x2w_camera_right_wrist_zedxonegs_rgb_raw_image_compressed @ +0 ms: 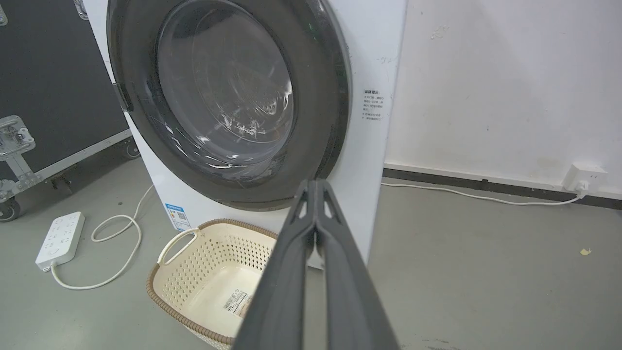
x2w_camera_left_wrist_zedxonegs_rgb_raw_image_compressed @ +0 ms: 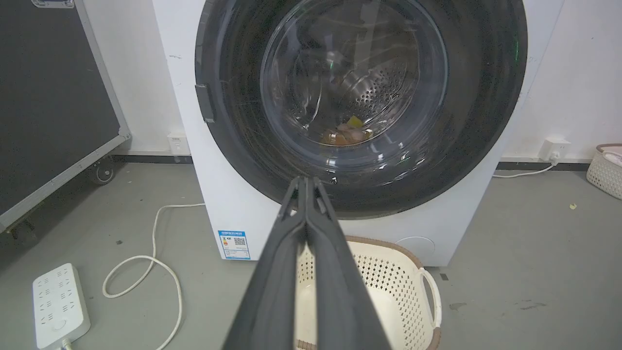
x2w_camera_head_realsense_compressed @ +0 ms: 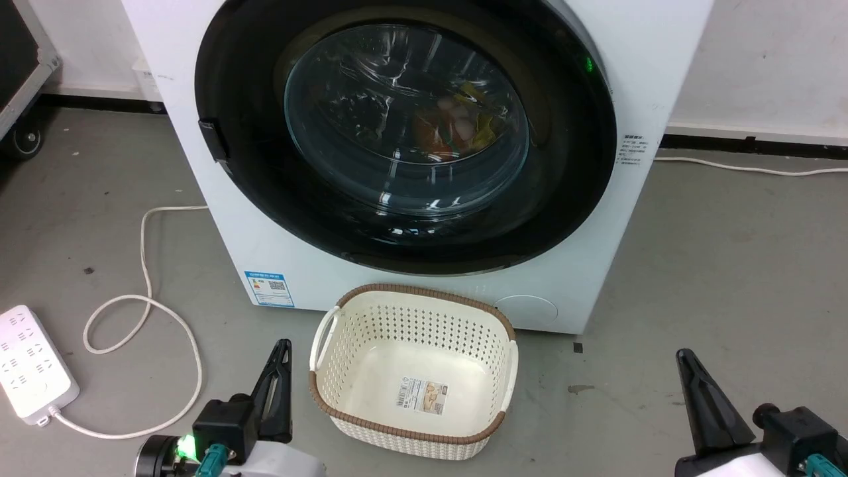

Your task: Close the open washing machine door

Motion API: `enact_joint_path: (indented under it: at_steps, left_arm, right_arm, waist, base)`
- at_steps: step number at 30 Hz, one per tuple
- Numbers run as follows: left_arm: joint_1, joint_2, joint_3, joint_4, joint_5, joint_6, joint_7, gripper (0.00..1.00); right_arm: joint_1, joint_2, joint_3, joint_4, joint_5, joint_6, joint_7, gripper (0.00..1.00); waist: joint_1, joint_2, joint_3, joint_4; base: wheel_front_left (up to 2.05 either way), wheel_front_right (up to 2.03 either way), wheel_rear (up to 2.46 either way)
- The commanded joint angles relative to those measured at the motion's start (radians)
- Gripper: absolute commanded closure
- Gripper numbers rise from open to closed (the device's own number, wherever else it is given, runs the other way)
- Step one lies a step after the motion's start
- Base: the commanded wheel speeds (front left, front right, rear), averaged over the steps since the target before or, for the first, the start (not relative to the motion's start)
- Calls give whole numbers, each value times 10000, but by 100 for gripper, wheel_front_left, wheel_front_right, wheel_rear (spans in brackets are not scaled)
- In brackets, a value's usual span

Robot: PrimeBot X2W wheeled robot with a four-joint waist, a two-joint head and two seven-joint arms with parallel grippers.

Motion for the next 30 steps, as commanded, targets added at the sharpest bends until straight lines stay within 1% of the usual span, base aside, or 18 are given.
enact_joint_path:
  at_steps: [1,30]
  left_arm:
    - [-56,-34,65,-57,96,-54,46,100]
    - [-106,-96,408,-292,341,-170,679,100]
  right_arm:
    - [-154,33,25,-64,-39,-2,89,100]
    - [-397,64,177,-130,-302,-4,724,100]
  waist:
    - [-1,0,0,2]
    - [-1,0,11,37]
  base:
    - [0,0,0]
    - [0,0,0]
